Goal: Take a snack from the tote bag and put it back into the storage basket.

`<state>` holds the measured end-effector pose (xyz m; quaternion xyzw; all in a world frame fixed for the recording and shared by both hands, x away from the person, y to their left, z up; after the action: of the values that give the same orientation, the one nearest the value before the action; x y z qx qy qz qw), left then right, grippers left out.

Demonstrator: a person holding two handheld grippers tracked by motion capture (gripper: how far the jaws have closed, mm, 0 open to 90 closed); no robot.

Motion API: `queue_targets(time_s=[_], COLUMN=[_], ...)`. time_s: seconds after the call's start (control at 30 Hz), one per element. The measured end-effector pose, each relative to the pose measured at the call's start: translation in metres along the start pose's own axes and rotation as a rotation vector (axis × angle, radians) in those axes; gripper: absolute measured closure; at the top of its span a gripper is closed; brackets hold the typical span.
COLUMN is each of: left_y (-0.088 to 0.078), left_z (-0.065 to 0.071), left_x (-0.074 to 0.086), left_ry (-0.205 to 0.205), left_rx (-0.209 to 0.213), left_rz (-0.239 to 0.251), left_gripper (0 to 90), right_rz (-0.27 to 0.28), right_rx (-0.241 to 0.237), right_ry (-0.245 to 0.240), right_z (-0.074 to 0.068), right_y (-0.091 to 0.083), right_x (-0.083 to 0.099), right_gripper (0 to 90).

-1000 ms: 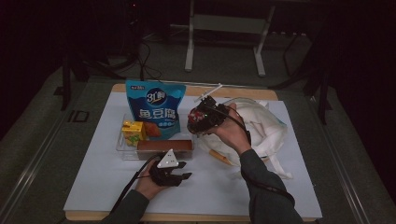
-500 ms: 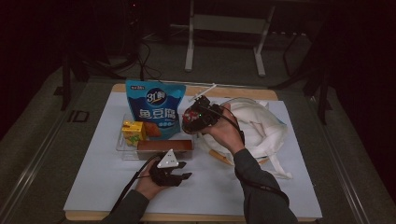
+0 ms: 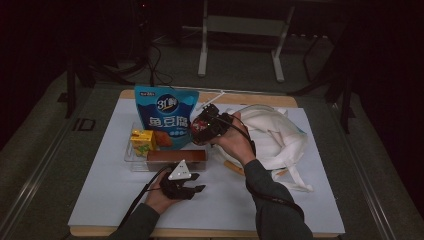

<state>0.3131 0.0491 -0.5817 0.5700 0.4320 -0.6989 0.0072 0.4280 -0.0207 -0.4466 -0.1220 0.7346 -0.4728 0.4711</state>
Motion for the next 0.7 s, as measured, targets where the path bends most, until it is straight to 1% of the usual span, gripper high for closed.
queue_targets(time_s=[0.27,0.37,0.7], left_y=[0.000,0.000,0.000], left_z=[0.000,0.000,0.000], left_x=[0.000,0.000,0.000], left_ry=[0.001,0.002,0.004], left_rx=[0.000,0.000,0.000], left_rz=[0.000,0.000,-0.001], left_gripper=[51.5,51.5,51.5], right_rz=[-0.005,-0.009,-0.012], right_rx=[-0.002,0.000,-0.005], right_ry=[0.010,0.021,0.022], right_z=[0.001,0.002,0.000], right_y=[0.006,0.009,0.017], right_x=[0.001,0.002,0.001], right_gripper=[25.7,25.7,25.7])
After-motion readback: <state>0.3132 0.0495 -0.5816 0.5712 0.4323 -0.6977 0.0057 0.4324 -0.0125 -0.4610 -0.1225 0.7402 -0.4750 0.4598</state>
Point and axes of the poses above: each handheld gripper's, and its own axes: y roughly forward along the jaws, x roughly out of its underside, z roughly to its right, the point moved 7 cm from there along y, roughly forward along the jaws, and after that the axes turned 9 degrees about -x, right-handed, at the moved point
